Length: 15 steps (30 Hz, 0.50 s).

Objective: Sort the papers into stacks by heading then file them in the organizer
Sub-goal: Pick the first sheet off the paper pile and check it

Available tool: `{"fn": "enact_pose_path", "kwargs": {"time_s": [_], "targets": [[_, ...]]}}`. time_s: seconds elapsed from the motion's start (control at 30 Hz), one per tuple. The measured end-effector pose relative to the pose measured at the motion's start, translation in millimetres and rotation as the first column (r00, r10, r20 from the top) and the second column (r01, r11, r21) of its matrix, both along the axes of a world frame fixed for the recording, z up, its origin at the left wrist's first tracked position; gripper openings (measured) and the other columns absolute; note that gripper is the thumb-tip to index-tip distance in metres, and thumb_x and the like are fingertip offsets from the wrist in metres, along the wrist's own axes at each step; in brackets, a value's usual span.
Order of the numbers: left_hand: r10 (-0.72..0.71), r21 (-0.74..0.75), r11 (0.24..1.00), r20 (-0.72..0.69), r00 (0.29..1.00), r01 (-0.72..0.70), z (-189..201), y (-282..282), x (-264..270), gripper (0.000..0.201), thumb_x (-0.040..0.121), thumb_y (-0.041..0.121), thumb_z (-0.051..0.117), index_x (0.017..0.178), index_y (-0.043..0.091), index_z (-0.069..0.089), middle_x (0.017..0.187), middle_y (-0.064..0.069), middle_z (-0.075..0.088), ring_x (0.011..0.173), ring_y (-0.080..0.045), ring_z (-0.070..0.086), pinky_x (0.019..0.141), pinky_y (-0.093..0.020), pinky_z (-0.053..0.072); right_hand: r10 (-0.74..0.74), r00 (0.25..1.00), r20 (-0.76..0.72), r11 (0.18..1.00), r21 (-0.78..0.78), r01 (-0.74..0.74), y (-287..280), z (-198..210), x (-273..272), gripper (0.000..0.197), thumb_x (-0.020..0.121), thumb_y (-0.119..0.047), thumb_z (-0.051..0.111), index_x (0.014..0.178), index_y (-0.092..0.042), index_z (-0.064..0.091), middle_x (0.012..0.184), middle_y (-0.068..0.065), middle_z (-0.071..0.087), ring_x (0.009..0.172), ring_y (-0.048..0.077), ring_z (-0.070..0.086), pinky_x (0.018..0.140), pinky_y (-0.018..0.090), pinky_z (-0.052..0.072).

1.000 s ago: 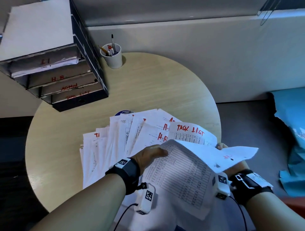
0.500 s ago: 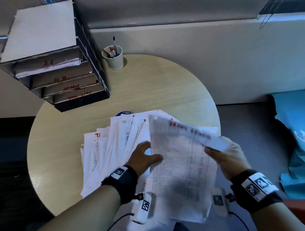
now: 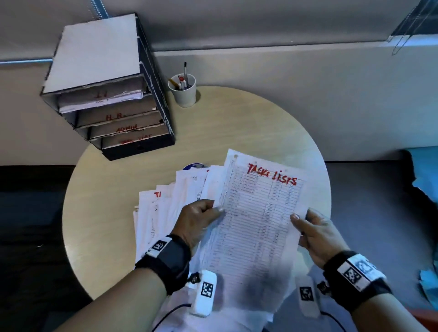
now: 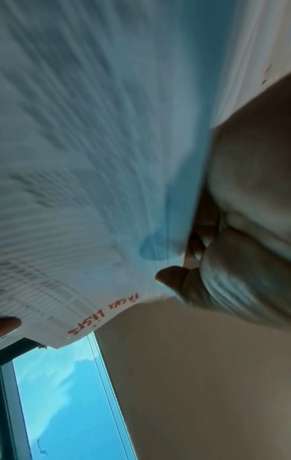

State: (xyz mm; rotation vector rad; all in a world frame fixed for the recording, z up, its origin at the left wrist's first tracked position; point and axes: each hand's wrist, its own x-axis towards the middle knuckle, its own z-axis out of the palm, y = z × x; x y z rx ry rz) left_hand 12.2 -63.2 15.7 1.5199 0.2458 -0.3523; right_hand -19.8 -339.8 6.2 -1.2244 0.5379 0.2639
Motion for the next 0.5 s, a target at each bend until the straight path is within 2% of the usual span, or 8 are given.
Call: {"fn": "enact_pose_path", "kwargs": {"time_s": [0.07, 0.13, 0.2, 0.3, 0.37, 0.4, 0.43, 0.5], "targets": [[0.006, -0.018, 1.0, 0.024, 1.0, -0.005, 0, 10, -1, 0.034, 0.072, 0.031, 0.082, 0.079, 0.001, 0.067, 0.086, -0.012, 0.068, 0.083, -0.025, 0.061, 0.078, -0.041, 0.051, 0.105, 0.993, -0.046, 0.993, -0.051, -0.107, 7, -2, 1, 0.021, 0.095, -0.003, 0.054, 0.114, 0.001, 0.062, 0.104, 0.021, 0.073, 0.082, 0.029, 0.073, 0.061, 0.037, 0.06], [0.036, -0.039, 0.999, 0.011, 0.999, -0.035, 0, 18, -3, 0.022, 0.08, 0.018, 0.079, 0.093, 0.002, 0.071, 0.103, -0.021, 0.073, 0.093, -0.028, 0.067, 0.085, -0.047, 0.055, 0.128, 0.99, -0.055, 0.989, -0.066, -0.132, 18, -2, 3, 0.019, 0.097, -0.003, 0.052, 0.113, 0.001, 0.062, 0.103, 0.021, 0.073, 0.079, 0.029, 0.073, 0.058, 0.037, 0.06], [0.055, -0.023, 0.998, 0.018, 0.998, -0.055, 1, 22, -7, 0.01, 0.088, 0.007, 0.071, 0.098, 0.007, 0.072, 0.103, -0.011, 0.076, 0.093, -0.025, 0.069, 0.083, -0.039, 0.057, 0.098, 0.994, -0.042, 0.993, -0.056, -0.1, 28, -1, 6, 0.017, 0.098, -0.002, 0.05, 0.11, 0.002, 0.061, 0.1, 0.022, 0.072, 0.067, 0.022, 0.071, 0.048, 0.029, 0.055], [0.08, 0.014, 0.997, 0.034, 0.996, -0.08, -2, 31, -14, 0.022, 0.087, 0.021, 0.068, 0.108, 0.015, 0.071, 0.109, -0.005, 0.076, 0.104, -0.028, 0.07, 0.091, -0.046, 0.055, 0.107, 0.994, -0.031, 0.991, -0.074, -0.109, 45, 1, 11, 0.014, 0.097, -0.004, 0.053, 0.105, 0.001, 0.063, 0.098, 0.022, 0.073, 0.072, 0.027, 0.072, 0.054, 0.033, 0.057], [0.089, 0.046, 0.995, 0.049, 0.995, -0.092, -2, 34, -17, 0.024, 0.087, 0.026, 0.065, 0.11, 0.018, 0.07, 0.11, -0.002, 0.075, 0.105, -0.027, 0.069, 0.093, -0.048, 0.055, 0.074, 0.997, -0.02, 0.99, -0.119, -0.076, 54, -3, 12, 0.008, 0.095, -0.005, 0.056, 0.098, 0.0, 0.063, 0.093, 0.021, 0.074, 0.07, 0.029, 0.069, 0.055, 0.032, 0.056], [0.103, 0.076, 0.991, 0.072, 0.992, -0.109, -1, 37, -18, 0.021, 0.089, 0.025, 0.064, 0.108, 0.019, 0.07, 0.107, 0.0, 0.076, 0.104, -0.026, 0.069, 0.091, -0.045, 0.055, 0.049, 0.999, 0.0, 0.989, -0.141, -0.049, 59, -4, 12, 0.006, 0.094, -0.005, 0.058, 0.099, -0.002, 0.061, 0.093, 0.021, 0.074, 0.071, 0.03, 0.069, 0.056, 0.032, 0.056], [0.14, 0.104, 0.983, 0.09, 0.986, -0.149, -1, 38, -19, 0.015, 0.091, 0.02, 0.063, 0.105, 0.019, 0.069, 0.103, 0.002, 0.076, 0.1, -0.024, 0.069, 0.086, -0.039, 0.056, 0.028, 0.999, 0.023, 0.987, -0.158, -0.024, 62, -5, 11, 0.012, 0.093, -0.004, 0.061, 0.105, -0.004, 0.059, 0.096, 0.021, 0.074, 0.076, 0.032, 0.071, 0.061, 0.038, 0.058], [0.253, 0.081, 0.962, 0.09, 0.963, -0.26, 11, 46, -18, 0.02, 0.094, 0.002, 0.059, 0.105, 0.016, 0.066, 0.1, 0.001, 0.075, 0.094, -0.021, 0.069, 0.074, -0.025, 0.055, 0.058, 0.998, 0.023, 0.987, -0.153, -0.054, 70, -7, 8, 0.04, 0.088, -0.004, 0.067, 0.124, -0.015, 0.051, 0.103, 0.019, 0.073, 0.09, 0.038, 0.071, 0.078, 0.055, 0.056]]}}
